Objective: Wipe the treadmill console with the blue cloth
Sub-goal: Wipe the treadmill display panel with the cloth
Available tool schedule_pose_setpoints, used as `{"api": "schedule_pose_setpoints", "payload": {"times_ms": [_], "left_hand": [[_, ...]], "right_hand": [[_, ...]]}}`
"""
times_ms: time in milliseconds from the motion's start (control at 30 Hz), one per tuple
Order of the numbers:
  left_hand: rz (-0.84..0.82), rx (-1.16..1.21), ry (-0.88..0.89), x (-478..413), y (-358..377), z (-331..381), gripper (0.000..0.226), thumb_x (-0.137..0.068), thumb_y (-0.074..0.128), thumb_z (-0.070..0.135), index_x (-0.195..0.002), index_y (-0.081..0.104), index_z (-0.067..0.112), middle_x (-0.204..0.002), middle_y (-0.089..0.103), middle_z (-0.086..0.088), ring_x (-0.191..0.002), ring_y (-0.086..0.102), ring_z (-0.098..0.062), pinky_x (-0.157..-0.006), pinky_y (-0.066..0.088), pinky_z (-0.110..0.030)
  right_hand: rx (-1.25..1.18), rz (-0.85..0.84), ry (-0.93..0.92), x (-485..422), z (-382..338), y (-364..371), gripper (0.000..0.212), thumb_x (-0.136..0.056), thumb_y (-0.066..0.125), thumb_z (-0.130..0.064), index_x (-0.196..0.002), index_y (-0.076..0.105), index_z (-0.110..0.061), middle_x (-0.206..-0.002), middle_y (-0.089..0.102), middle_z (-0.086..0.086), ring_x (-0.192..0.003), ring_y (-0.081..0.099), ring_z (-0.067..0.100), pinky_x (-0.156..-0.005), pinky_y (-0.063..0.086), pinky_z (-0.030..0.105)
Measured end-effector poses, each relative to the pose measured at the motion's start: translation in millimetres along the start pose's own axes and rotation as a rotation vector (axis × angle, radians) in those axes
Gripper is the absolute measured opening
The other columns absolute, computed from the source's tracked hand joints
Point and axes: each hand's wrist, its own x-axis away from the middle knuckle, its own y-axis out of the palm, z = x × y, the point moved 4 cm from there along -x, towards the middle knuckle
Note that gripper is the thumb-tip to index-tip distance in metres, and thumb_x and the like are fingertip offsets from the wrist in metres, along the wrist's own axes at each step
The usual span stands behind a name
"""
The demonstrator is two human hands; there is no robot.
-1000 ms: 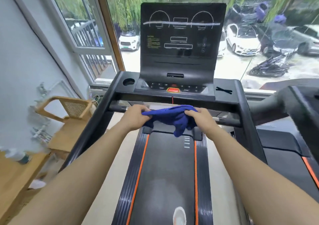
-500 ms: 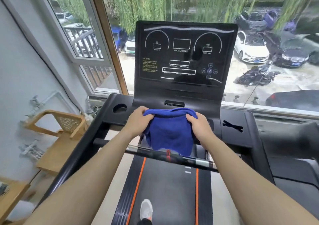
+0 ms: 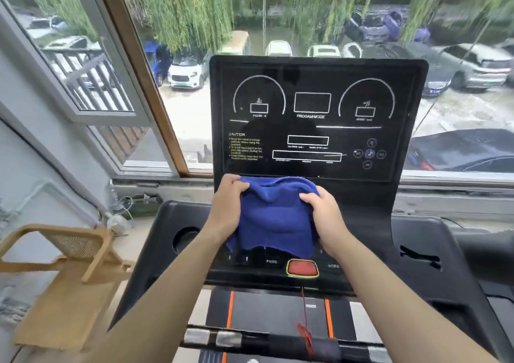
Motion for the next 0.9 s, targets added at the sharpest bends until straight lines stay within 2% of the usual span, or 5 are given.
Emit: {"api": "schedule_pose_setpoints", "payload": {"times_ms": [300, 533, 700, 767, 900], "left_hand": [[0.297, -0.303, 0.350, -51.1, -24.1, 24.5, 0.027, -0.090, 0.056, 0.004, -0.104, 0.057, 0.027, -0.094, 0.063, 0.017, -0.087, 0.058, -0.007, -0.079, 0.045, -0.025], [0.566, -0.315, 0.718, -102.4, -10.2, 104.7, 0.024, -0.079, 0.053, -0.007, -0.099, 0.058, 0.006, -0.105, 0.054, -0.009, -0.093, 0.048, -0.010, -0.081, 0.030, -0.002], [0.491, -0.519, 0.816, -172.0, 17.2, 140.1, 0.025, -0.087, 0.055, 0.000, -0.091, 0.068, 0.021, -0.114, 0.050, 0.008, -0.104, 0.047, 0.003, -0.085, 0.044, -0.026], [0.518, -0.683, 0.940, -184.5, 29.1, 135.0, 0.022, -0.091, 0.056, 0.003, -0.103, 0.072, 0.011, -0.124, 0.061, -0.009, -0.111, 0.055, -0.025, -0.091, 0.046, -0.036], [0.524, -0.976, 1.108, -183.5, 34.0, 94.5, 0.042, -0.100, 0.052, 0.015, -0.140, 0.055, 0.000, -0.150, 0.047, -0.020, -0.138, 0.040, -0.036, -0.116, 0.033, -0.048]], "right_hand": [[0.210, 0.180, -0.256, -19.9, -39.3, 21.9, 0.027, -0.074, 0.045, -0.020, -0.096, 0.040, -0.034, -0.079, 0.057, -0.021, -0.073, 0.052, 0.005, -0.078, 0.042, 0.045], [0.389, 0.342, -0.714, -61.0, -145.1, 49.4, 0.019, -0.089, 0.047, -0.015, -0.097, 0.050, -0.031, -0.095, 0.058, -0.011, -0.085, 0.053, 0.014, -0.080, 0.042, 0.036], [0.633, 0.552, -1.061, -133.1, -191.2, 78.2, 0.029, -0.088, 0.052, -0.002, -0.110, 0.068, -0.009, -0.111, 0.057, 0.018, -0.098, 0.054, 0.032, -0.084, 0.044, 0.042], [0.898, 0.631, -1.138, -155.4, -182.9, 91.9, 0.033, -0.092, 0.054, -0.011, -0.121, 0.068, -0.015, -0.123, 0.058, 0.020, -0.112, 0.047, 0.034, -0.092, 0.039, 0.047], [1.314, 0.449, -1.181, -171.0, -142.0, 101.0, 0.063, -0.100, 0.041, -0.034, -0.156, 0.030, -0.008, -0.162, 0.026, 0.021, -0.150, 0.020, 0.033, -0.123, 0.011, 0.046]]}}
